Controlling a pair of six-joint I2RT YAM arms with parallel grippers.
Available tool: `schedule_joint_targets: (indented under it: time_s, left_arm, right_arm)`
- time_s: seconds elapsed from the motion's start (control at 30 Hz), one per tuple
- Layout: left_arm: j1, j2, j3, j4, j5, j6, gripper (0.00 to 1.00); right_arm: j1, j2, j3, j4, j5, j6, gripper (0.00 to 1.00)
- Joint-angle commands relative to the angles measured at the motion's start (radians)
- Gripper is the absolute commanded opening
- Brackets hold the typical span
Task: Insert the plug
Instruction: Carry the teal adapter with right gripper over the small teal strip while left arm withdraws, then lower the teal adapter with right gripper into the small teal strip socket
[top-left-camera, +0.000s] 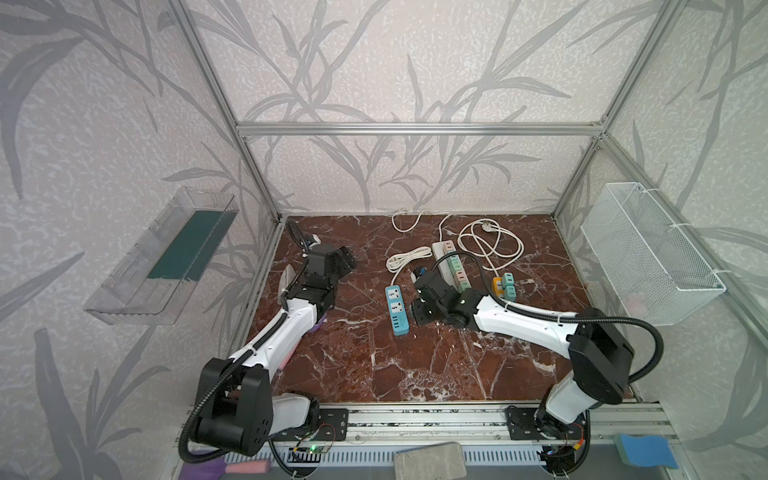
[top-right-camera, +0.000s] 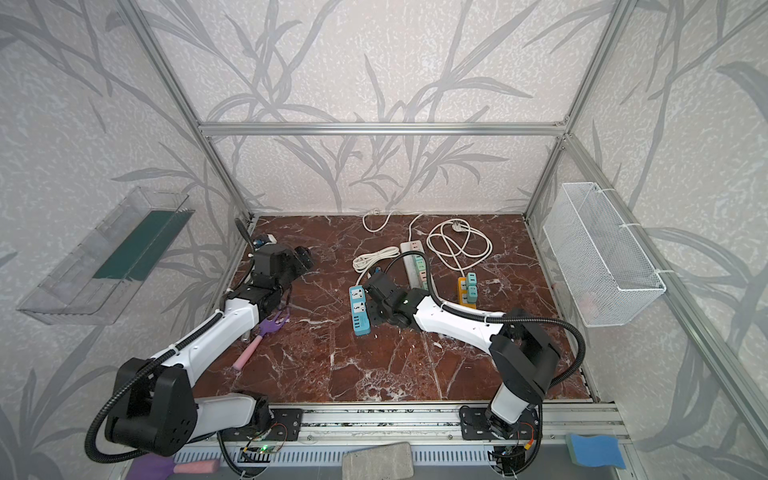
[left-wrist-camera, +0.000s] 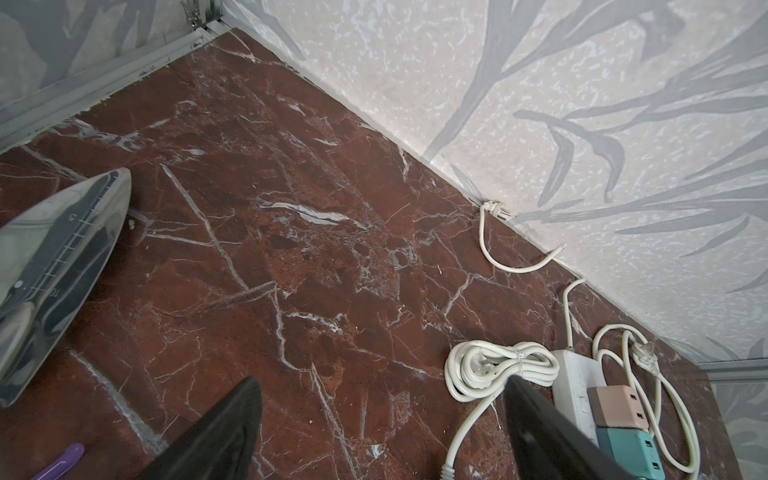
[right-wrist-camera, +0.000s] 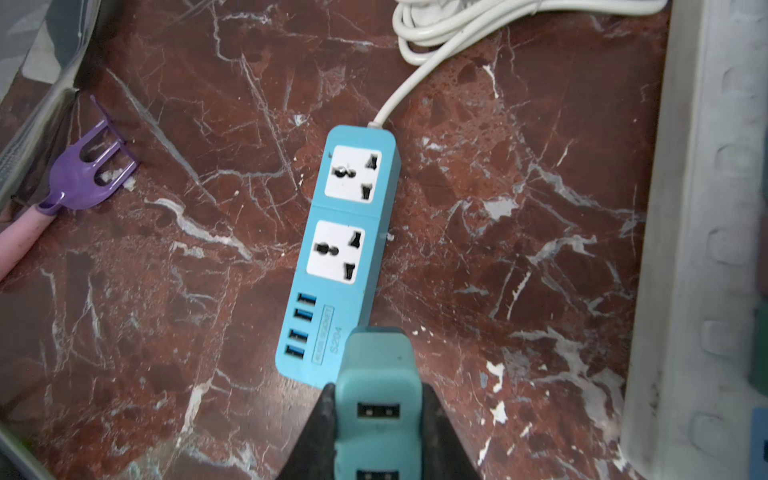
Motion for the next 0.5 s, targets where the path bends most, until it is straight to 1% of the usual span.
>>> schedule_joint_targets:
  time_s: [0.0,0.1,0.17,0.3,0.47]
  left_arm:
    - [0.029,0.027,0.027,0.013,0.095,-0.089,0.88]
    - [0.059,0.046,0.029,0.036,0.166,-0.119,0.85]
    - [0.075,0.052,0.027,0.064,0.197,-0.101,0.81]
    - [0.093,0.045,0.016,0.067,0.182,-0.112,0.81]
    - [0.094,0.043,0.009,0.093,0.214,-0.138,0.81]
  right_arm:
    - [0.001,0.059,0.082,0.038,0.042,-0.009,0.00]
    - [0.001,0.110,0.141,0.014,0.044,-0.018,0.00]
    - [0.000,0.140,0.175,-0.014,0.064,-0.022,0.00]
    - [0.000,0.164,0.200,-0.036,0.063,-0.016,0.00]
    - [0.002,0.187,0.213,-0.048,0.037,-0.002,0.00]
